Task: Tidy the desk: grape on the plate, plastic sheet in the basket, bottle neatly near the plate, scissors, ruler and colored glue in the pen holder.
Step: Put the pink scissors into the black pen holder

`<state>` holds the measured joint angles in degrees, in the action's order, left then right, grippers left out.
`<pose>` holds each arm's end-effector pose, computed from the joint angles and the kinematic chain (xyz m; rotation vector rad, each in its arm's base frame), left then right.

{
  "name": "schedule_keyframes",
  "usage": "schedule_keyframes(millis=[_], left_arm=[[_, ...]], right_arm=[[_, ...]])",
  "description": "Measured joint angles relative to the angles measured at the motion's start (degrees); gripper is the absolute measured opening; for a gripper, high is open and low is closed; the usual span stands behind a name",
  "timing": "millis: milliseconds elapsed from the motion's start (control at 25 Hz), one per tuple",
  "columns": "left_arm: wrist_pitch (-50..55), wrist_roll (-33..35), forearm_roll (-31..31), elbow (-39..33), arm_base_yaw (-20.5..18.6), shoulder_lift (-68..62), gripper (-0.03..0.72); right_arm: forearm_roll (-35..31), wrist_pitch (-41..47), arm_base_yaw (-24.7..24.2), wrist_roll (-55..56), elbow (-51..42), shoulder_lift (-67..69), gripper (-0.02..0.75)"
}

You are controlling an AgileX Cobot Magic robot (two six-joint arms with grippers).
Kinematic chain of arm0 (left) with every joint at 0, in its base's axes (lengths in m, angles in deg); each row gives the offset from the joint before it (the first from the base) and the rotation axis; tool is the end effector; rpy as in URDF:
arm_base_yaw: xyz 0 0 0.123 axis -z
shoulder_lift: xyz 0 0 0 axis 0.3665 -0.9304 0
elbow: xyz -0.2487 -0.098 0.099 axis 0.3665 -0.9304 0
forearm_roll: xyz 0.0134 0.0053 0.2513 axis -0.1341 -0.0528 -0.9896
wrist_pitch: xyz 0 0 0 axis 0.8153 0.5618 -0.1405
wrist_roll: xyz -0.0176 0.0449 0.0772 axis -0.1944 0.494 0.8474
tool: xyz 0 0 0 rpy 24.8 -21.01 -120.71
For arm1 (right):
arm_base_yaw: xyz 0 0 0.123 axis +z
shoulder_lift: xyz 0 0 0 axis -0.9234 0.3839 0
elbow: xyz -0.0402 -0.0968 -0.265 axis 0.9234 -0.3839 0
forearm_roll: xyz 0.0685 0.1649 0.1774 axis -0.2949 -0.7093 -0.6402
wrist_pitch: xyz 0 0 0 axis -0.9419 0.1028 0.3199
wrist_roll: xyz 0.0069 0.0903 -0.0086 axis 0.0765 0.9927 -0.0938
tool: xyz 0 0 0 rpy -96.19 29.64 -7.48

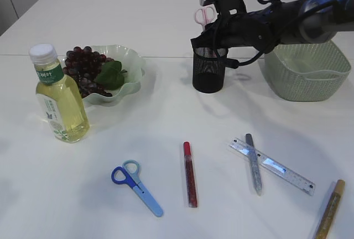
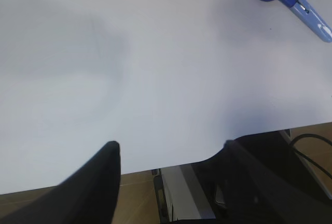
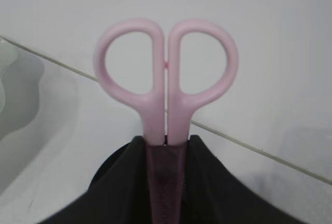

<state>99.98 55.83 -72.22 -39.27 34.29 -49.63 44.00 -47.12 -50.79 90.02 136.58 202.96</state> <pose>0.1726 -0.0464 0.2939 0.1125 2.8755 -0.1858 0.4932 0.1468 0.1914 -0.4399 2.0056 0.0837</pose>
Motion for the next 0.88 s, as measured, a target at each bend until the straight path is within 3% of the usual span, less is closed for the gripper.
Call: schedule_keyframes(millis=[400,680,880], left_arm=[[1.1,0.0,0.0,0.0,0.0,0.0,0.443],[1.1,0.0,0.0,0.0,0.0,0.0,0.443],[1.1,0.0,0.8,0.0,0.0,0.0,0.443]], right_arm=[[-2.1,1.4,0.0,0.0,0.0,0.0,0.34],[-5.2,7.5,0.0,0.3,0.1,-0.8,0.349],[-10.1,18.6,0.0,0.4,1.9,-5.4,0.33]])
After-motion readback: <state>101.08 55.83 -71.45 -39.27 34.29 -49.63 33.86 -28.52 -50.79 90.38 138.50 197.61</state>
